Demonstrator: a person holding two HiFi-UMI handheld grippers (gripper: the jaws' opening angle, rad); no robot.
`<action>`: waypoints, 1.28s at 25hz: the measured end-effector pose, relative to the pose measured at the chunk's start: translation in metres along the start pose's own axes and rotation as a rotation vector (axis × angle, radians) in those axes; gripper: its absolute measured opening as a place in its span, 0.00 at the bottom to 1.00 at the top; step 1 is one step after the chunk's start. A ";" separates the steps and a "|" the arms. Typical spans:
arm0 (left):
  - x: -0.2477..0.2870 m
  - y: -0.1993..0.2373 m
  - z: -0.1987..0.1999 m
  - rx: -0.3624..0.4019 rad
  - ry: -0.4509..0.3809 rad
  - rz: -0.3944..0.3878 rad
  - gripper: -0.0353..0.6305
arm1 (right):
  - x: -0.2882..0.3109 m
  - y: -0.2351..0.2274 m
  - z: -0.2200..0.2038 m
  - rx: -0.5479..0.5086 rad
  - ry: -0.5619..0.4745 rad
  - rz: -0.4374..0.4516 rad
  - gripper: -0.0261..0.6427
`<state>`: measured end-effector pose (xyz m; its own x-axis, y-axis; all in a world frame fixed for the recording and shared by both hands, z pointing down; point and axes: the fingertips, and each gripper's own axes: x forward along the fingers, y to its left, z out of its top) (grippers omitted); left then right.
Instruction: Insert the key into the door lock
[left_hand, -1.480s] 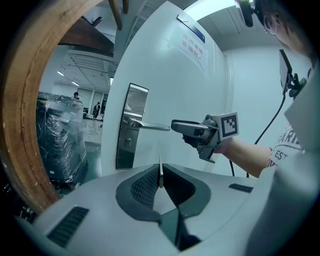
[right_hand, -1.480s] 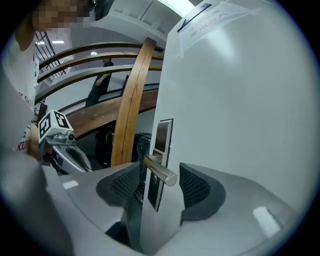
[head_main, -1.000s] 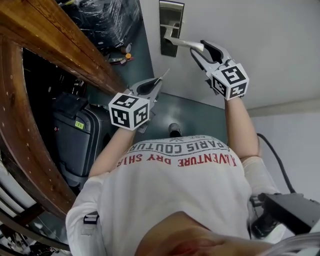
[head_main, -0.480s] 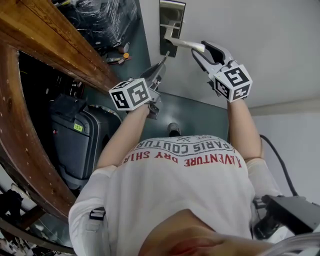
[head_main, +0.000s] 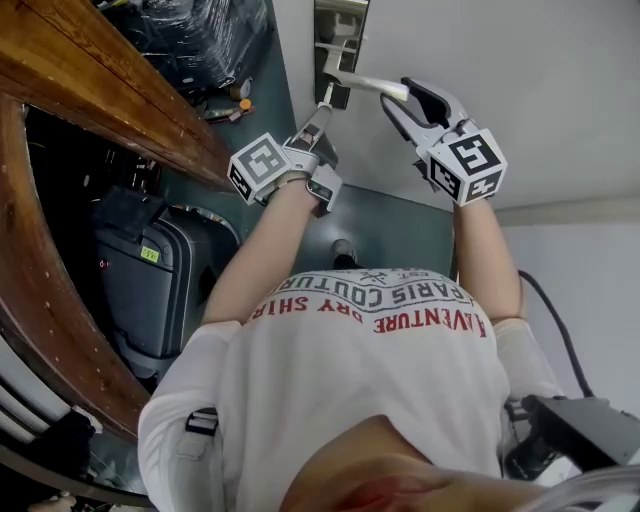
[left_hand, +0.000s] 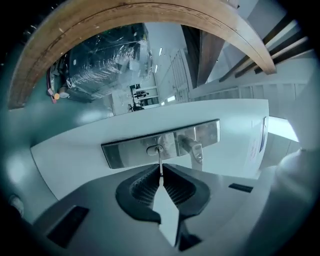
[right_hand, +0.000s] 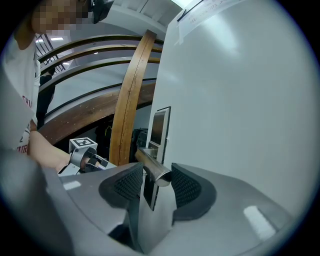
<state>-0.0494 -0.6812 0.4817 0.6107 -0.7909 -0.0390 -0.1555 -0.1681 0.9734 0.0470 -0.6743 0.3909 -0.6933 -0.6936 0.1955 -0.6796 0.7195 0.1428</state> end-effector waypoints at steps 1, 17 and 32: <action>0.001 0.001 0.001 -0.015 -0.008 -0.001 0.09 | 0.000 0.000 0.000 0.001 0.000 0.000 0.30; 0.020 0.003 0.005 -0.152 -0.071 -0.018 0.09 | -0.003 0.003 0.002 0.007 -0.001 -0.001 0.30; 0.036 0.005 0.014 -0.160 -0.121 -0.030 0.09 | -0.002 0.001 0.000 -0.010 0.004 0.023 0.28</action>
<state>-0.0389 -0.7193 0.4818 0.5141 -0.8534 -0.0864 -0.0070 -0.1049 0.9945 0.0479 -0.6718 0.3903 -0.7079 -0.6766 0.2027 -0.6608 0.7358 0.1481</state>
